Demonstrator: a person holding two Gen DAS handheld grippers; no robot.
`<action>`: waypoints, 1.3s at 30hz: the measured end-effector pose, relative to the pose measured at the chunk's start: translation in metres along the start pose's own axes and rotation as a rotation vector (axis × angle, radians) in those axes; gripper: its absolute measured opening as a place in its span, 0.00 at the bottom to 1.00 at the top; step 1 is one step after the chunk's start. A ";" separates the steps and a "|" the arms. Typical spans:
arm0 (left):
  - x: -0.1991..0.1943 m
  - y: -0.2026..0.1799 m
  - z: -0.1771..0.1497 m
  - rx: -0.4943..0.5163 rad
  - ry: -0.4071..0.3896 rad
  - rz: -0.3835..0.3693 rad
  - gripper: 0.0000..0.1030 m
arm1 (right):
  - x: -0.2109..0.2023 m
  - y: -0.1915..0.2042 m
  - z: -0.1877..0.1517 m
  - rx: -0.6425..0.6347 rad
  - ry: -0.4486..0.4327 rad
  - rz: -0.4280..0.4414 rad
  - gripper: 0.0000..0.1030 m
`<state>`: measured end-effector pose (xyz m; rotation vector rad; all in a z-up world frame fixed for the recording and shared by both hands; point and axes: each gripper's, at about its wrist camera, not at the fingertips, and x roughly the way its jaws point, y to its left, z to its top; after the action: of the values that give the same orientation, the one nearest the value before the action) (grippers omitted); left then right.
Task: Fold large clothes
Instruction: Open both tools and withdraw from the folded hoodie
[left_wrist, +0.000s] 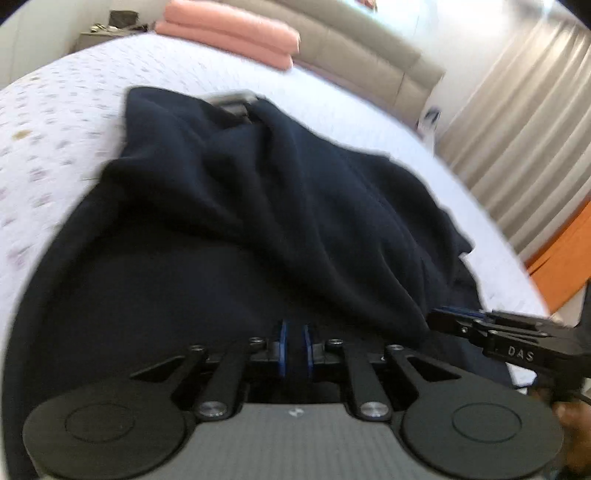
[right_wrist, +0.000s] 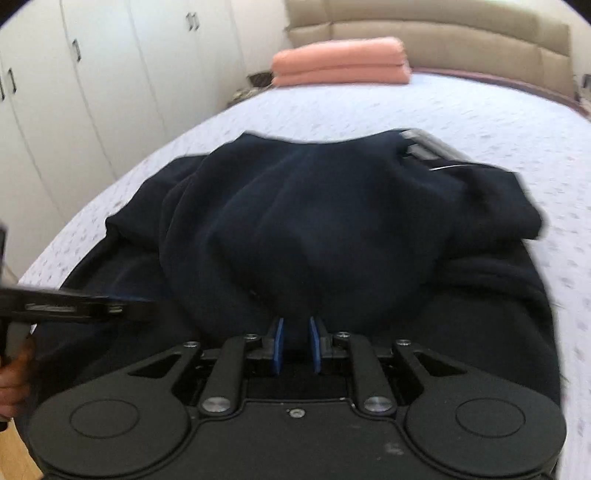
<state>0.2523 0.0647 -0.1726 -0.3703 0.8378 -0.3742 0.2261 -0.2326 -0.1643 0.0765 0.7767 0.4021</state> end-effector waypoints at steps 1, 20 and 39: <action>-0.012 0.007 -0.006 -0.006 -0.026 -0.007 0.12 | -0.007 -0.006 -0.001 0.009 -0.022 -0.016 0.21; -0.215 0.075 -0.170 -0.240 -0.034 0.031 0.77 | -0.233 -0.054 -0.176 0.274 -0.009 -0.277 0.75; -0.145 0.124 -0.210 -0.436 0.050 -0.144 0.78 | -0.163 -0.075 -0.245 0.388 0.136 -0.084 0.76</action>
<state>0.0231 0.2037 -0.2648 -0.8324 0.9437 -0.3328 -0.0246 -0.3830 -0.2468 0.3813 0.9819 0.1735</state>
